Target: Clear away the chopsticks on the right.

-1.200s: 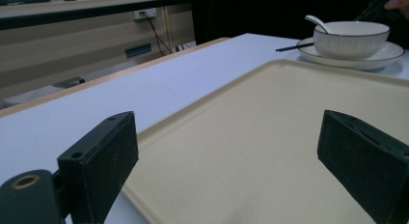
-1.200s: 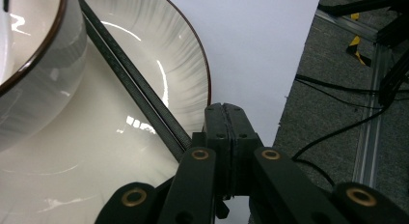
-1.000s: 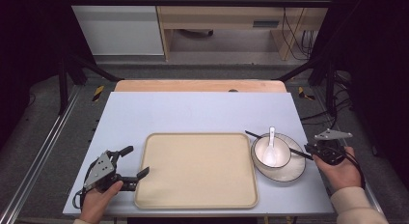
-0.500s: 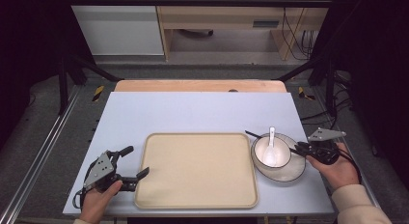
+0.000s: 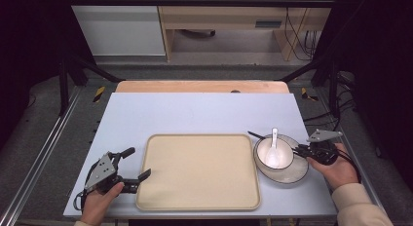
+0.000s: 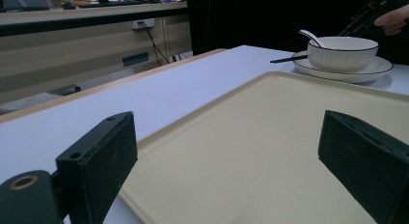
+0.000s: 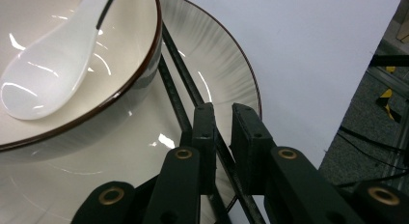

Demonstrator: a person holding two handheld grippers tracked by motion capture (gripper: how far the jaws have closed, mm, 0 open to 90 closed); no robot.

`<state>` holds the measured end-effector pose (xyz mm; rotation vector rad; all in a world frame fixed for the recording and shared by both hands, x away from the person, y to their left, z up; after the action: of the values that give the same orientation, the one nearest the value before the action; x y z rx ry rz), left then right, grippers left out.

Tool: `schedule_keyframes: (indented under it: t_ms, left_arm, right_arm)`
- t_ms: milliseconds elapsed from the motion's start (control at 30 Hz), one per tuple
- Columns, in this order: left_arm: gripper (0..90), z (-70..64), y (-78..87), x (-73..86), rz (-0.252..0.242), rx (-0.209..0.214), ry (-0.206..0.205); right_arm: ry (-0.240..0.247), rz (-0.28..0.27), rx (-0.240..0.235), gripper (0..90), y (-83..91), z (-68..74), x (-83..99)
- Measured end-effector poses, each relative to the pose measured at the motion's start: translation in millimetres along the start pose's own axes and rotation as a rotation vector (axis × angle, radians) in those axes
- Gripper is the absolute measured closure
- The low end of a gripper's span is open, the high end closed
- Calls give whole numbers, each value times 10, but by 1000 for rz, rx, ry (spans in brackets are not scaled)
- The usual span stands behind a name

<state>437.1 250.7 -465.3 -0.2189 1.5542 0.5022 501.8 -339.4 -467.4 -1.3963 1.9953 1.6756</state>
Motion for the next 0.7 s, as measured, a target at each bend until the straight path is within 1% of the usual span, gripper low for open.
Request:
schedule_keyframes:
  t_ms: [67, 133, 200, 300, 400, 500, 533, 567, 600, 633, 667, 700]
  left_arm:
    - [63, -3, -4, 1, 1, 1, 0]
    - [63, -5, -5, 0, 2, 1, -1]
    - [63, -4, -5, 2, 3, 1, -1]
    - [63, -5, -7, 5, 9, 1, -2]
    - [63, -8, -9, 5, 11, 2, -4]
    - [63, -9, -12, 7, 13, 1, -6]
    - [63, -9, -12, 7, 14, 1, -6]
    - [63, -9, -13, 8, 15, 0, -7]
    - [63, -9, -13, 8, 15, 0, -7]
    - [63, -9, -14, 8, 16, 1, -7]
    - [63, -9, -14, 8, 16, 1, -7]
    - [63, -8, -15, 9, 17, 1, -7]
  right_arm:
    - [1, 16, -2, 793, -23, -3, 17]
    - [4, 20, -2, 788, -41, -4, 28]
    - [12, 11, -5, 799, -55, -7, 29]
    - [19, 6, -9, 839, -55, -5, 27]
    - [13, 6, -7, 854, -40, -4, 29]
    - [7, -6, 3, 857, -17, -15, 43]
    - [2, -11, 10, 857, -4, -20, 48]
    - [-22, -29, 24, 857, 38, -34, 45]
    - [-22, -29, 24, 857, 38, -34, 45]
    - [-45, -52, 48, 858, 97, -62, 28]
    - [-45, -52, 48, 858, 97, -62, 28]
    - [-72, -81, 77, 857, 175, -84, -9]
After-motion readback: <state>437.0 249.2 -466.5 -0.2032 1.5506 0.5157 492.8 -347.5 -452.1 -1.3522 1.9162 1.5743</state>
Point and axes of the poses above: each handheld gripper's, and its own axes: y roughly backward along the jaws, x roughly out of its underside, z roughly to its left, the point moved 4 cm from there along -y, roughly forward along the jaws, and after that the axes turned 15 degrees about x, right-handed, at the moved point
